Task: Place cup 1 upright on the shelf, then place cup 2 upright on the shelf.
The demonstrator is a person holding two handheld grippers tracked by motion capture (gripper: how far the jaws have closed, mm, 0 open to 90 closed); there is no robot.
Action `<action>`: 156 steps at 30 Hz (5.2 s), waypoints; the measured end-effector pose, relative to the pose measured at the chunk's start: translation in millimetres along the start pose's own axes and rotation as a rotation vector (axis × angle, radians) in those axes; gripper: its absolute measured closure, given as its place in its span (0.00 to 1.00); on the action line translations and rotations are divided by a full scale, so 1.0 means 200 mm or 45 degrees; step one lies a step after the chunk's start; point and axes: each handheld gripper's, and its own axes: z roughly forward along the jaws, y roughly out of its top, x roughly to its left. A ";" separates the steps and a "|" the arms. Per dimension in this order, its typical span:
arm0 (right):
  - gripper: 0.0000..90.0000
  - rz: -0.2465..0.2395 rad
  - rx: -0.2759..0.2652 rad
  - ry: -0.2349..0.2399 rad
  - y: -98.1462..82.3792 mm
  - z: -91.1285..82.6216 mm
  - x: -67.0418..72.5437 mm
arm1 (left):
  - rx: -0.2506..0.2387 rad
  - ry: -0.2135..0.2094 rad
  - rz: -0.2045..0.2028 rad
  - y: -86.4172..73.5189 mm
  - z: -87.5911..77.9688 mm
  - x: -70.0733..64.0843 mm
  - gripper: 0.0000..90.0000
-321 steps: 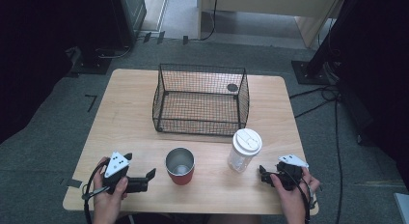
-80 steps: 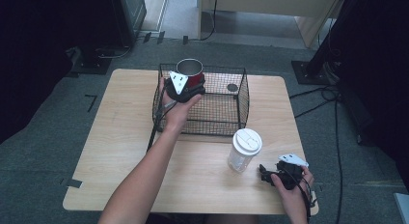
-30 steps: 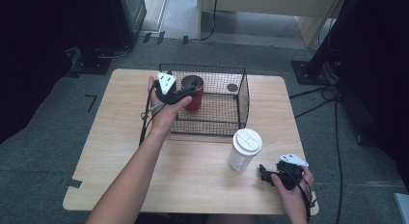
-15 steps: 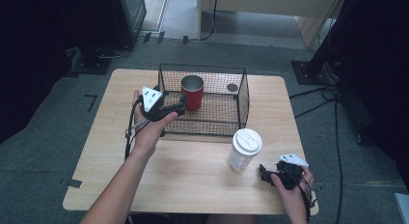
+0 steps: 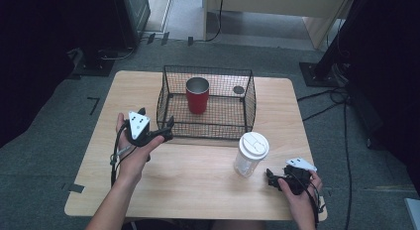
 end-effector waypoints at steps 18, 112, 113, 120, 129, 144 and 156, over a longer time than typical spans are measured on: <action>0.00 -0.003 0.001 0.000 0.00 0.00 0.00 | 0.179 0.118 0.011 -0.34 -0.13 0.22 0.03; 0.06 0.015 -0.463 0.197 0.21 -0.31 0.50 | 0.720 0.101 -0.005 -0.56 -0.28 0.42 0.00; 0.06 0.015 -0.463 0.197 0.21 -0.31 0.50 | 0.720 0.101 -0.005 -0.56 -0.28 0.42 0.00; 0.06 -0.002 -0.474 0.133 0.27 -0.27 0.54 | 0.722 0.100 -0.004 -0.56 -0.28 0.42 0.00; 0.10 0.018 -0.452 0.109 0.29 -0.20 0.57 | 0.720 0.100 -0.004 -0.56 -0.28 0.42 0.00; 0.18 0.022 -0.487 0.073 0.30 -0.20 0.59 | 0.718 0.101 -0.005 -0.56 -0.28 0.42 0.00; 0.18 0.008 -0.518 0.115 0.34 -0.23 0.62 | 0.719 0.101 -0.005 -0.56 -0.28 0.42 0.00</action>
